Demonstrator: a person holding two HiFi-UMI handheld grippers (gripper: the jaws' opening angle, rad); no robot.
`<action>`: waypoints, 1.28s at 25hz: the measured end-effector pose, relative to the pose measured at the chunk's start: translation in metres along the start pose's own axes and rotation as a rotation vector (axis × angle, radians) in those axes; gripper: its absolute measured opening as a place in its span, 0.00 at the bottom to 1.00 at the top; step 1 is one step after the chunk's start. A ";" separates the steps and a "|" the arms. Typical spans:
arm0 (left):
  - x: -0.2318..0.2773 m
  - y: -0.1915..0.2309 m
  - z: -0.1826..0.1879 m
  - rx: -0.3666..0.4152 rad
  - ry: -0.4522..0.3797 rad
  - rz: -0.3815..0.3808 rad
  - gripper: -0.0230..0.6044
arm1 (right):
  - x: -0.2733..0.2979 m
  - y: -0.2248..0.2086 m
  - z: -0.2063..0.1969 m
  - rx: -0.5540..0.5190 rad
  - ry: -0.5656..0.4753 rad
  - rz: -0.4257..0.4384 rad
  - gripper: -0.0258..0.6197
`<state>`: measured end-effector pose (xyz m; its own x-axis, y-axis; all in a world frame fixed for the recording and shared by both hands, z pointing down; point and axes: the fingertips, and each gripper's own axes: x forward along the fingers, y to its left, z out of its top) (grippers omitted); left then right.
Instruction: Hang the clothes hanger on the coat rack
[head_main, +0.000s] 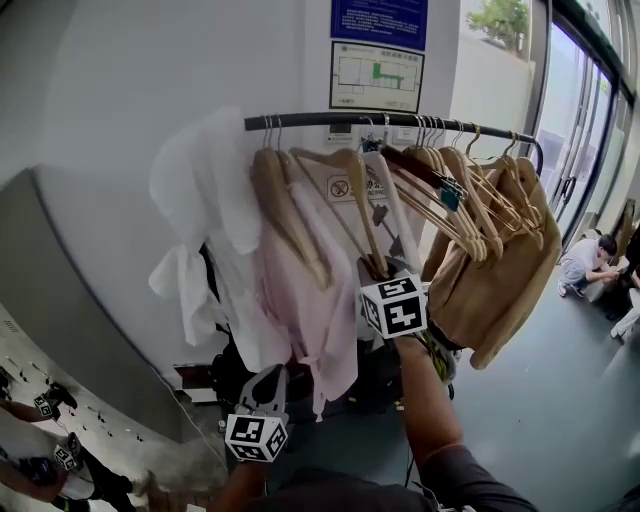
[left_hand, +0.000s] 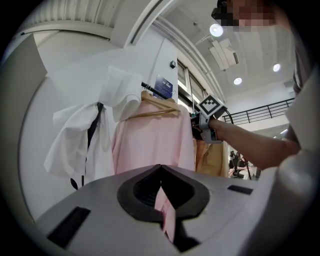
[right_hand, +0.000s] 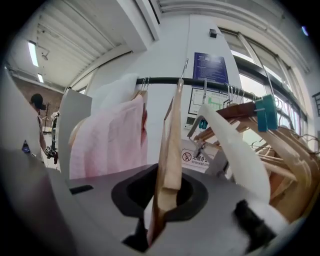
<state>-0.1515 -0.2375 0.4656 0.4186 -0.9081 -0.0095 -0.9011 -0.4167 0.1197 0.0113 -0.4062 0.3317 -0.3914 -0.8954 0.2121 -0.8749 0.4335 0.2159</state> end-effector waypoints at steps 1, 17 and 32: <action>0.001 0.000 -0.001 -0.004 0.001 -0.003 0.05 | 0.003 -0.003 0.007 -0.003 -0.002 -0.002 0.10; -0.004 0.004 -0.001 -0.013 -0.011 0.014 0.05 | 0.050 -0.007 0.011 -0.014 0.115 0.046 0.10; 0.004 0.003 -0.007 -0.020 -0.007 0.029 0.05 | 0.014 -0.013 0.024 -0.013 -0.101 -0.019 0.24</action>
<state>-0.1516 -0.2425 0.4726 0.3914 -0.9201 -0.0124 -0.9105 -0.3892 0.1397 0.0104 -0.4263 0.3093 -0.4021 -0.9089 0.1109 -0.8790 0.4171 0.2313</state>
